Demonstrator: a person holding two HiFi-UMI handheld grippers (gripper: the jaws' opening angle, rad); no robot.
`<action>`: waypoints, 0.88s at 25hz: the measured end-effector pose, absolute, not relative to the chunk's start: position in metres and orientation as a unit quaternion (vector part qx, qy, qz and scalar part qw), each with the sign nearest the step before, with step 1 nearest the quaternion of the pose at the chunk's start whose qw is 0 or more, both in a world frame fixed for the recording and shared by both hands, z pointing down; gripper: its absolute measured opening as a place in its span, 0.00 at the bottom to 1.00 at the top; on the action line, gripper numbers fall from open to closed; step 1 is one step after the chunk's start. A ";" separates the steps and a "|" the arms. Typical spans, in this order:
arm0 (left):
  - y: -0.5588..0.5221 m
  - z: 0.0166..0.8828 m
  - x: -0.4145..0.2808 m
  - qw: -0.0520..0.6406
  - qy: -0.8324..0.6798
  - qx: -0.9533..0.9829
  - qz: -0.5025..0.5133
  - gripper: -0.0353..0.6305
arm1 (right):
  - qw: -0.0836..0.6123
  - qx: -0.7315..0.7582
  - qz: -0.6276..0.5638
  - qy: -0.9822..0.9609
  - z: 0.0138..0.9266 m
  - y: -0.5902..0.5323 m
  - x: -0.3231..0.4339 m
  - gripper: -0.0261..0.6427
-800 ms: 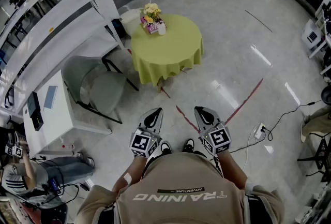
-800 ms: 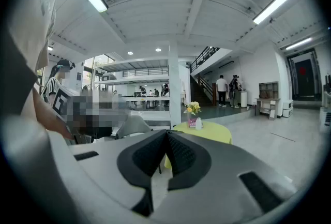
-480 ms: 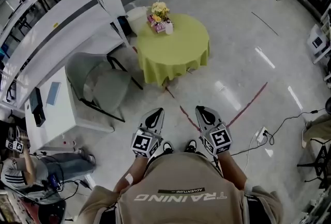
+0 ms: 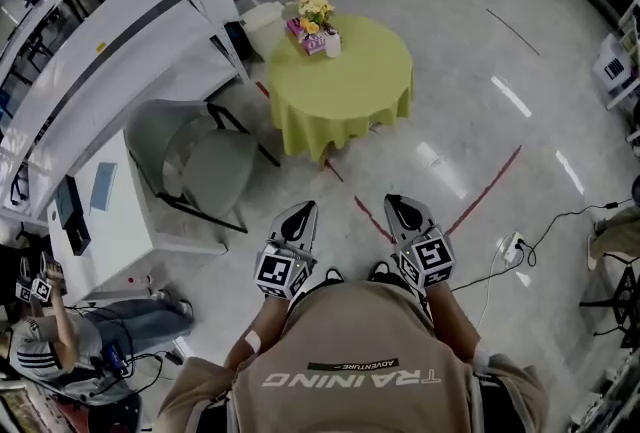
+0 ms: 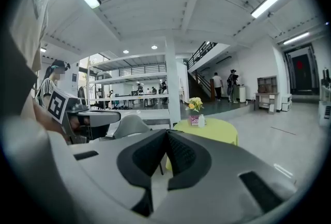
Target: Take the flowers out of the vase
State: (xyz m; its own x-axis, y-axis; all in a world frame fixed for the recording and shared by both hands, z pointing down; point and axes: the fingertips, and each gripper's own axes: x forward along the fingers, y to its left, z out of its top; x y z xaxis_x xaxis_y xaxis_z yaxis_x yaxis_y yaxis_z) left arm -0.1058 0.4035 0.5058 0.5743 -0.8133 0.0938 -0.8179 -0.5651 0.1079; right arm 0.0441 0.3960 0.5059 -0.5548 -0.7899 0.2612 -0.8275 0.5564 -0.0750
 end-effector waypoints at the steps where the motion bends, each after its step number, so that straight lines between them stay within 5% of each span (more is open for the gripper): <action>1: 0.400 0.510 -0.110 0.074 -0.458 0.886 0.019 0.06 | 0.102 0.464 0.095 -0.875 0.508 0.394 0.041 0.04; 22: 0.241 0.525 -0.081 0.095 -0.455 0.885 0.028 0.06 | 0.096 0.447 0.104 -0.883 0.535 0.228 0.064 0.04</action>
